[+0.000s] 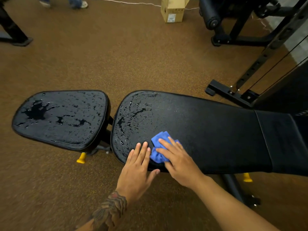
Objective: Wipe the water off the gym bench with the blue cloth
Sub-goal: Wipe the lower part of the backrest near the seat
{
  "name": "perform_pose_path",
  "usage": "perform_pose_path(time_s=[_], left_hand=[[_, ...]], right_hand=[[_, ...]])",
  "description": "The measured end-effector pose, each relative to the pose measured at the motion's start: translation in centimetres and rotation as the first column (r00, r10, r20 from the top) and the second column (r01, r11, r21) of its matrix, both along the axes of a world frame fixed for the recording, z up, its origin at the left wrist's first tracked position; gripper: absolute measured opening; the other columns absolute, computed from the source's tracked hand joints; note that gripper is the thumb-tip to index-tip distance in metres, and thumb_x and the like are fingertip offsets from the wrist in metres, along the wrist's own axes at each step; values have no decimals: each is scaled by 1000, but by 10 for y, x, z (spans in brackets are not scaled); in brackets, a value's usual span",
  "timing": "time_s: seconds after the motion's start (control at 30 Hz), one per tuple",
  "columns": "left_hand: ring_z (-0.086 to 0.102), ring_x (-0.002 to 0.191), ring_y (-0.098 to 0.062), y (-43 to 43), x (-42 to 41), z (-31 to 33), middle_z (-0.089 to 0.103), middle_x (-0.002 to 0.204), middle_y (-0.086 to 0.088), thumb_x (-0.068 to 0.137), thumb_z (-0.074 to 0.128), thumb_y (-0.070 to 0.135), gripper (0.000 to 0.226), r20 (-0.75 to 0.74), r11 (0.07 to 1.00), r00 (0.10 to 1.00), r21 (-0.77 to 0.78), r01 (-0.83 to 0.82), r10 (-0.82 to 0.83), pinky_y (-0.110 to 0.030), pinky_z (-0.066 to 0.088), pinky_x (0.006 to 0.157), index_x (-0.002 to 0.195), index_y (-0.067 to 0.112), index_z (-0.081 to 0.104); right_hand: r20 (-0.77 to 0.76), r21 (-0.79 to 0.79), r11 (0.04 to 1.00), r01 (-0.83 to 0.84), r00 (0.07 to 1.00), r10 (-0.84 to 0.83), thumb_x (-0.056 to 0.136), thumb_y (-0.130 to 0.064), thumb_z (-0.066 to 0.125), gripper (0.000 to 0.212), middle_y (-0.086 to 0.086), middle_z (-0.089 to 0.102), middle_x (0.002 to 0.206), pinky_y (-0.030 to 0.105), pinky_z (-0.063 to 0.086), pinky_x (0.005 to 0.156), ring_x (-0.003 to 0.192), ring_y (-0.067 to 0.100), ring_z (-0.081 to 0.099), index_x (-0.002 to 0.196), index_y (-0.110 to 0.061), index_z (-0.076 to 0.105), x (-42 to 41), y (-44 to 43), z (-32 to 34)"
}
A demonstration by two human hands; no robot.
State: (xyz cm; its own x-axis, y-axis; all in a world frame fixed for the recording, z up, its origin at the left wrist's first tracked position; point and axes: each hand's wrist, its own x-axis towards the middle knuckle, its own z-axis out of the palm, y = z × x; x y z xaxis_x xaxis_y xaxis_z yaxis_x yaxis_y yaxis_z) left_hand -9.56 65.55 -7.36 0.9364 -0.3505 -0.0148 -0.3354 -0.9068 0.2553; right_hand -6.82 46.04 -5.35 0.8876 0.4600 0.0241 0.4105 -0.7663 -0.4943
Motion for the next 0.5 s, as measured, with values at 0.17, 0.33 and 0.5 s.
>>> perform_pose_path(time_s=[0.17, 0.33, 0.5], left_hand=[[15, 146, -26, 2, 0, -2, 24, 157, -10, 92, 39, 59, 75, 8, 1000, 1000, 12, 7, -7, -42, 17, 114, 144, 4, 37], [14, 146, -26, 2, -1, -1, 24, 156, -10, 92, 39, 59, 76, 13, 1000, 1000, -2, 8, -8, -41, 15, 115, 144, 4, 37], [18, 145, -27, 3, 0, -4, 27, 155, -12, 90, 40, 58, 76, 9, 999, 1000, -29, 21, -21, -42, 17, 114, 143, 3, 38]], right_hand=[[7, 17, 995, 98, 995, -98, 84, -21, 40, 48, -5, 38, 151, 40, 15, 118, 146, 15, 17, 129, -21, 57, -3, -30, -2], [7, 43, 971, 235, 972, -235, 85, -23, 35, 49, -8, 35, 152, 40, 9, 119, 146, 14, 16, 129, -21, 57, -8, -8, -4], [-31, 34, 954, 299, 954, -298, 84, -27, 31, 54, -6, 32, 154, 35, 3, 119, 147, 16, 11, 133, -23, 54, -7, 14, -3]])
